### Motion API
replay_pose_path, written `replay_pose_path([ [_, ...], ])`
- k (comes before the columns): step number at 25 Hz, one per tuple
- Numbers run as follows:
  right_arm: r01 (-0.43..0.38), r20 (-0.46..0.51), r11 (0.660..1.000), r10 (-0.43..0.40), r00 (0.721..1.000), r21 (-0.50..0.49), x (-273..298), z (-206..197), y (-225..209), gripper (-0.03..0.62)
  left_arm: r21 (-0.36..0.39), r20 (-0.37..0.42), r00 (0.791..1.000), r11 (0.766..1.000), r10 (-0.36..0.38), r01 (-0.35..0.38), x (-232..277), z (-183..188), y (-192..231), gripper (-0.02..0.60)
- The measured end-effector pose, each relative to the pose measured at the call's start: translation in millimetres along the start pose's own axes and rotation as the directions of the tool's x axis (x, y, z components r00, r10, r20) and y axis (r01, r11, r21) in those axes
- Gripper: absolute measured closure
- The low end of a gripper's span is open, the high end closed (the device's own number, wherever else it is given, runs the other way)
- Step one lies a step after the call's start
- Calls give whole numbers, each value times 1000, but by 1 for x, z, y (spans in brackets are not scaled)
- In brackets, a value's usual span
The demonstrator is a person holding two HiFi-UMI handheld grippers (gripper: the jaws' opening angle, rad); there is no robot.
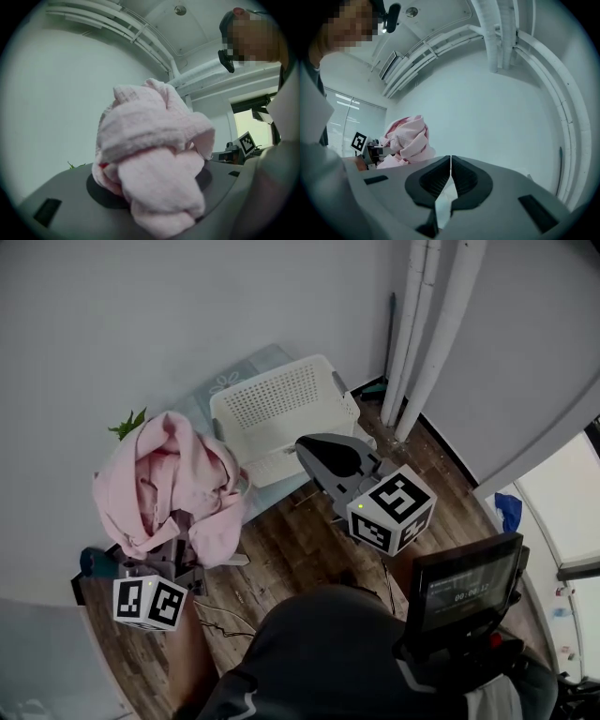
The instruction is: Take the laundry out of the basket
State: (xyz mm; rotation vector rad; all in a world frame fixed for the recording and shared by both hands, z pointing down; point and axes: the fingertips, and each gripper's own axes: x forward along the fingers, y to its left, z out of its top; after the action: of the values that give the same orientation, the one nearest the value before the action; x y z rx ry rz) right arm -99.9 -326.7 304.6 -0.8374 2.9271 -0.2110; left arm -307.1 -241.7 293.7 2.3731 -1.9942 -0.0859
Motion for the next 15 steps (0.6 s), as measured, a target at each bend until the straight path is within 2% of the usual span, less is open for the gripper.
replay_pose_path([
  [7,-5,-13,1000,5,1000,-10,10,-5,45,574,13,19,1000,1000,13,-13,-44,1,22,290],
  [15,8,-30,999,-10,1000,-46,12,-18,84,575,-7,30,1000,1000,0,0,-79,-21,32,288],
])
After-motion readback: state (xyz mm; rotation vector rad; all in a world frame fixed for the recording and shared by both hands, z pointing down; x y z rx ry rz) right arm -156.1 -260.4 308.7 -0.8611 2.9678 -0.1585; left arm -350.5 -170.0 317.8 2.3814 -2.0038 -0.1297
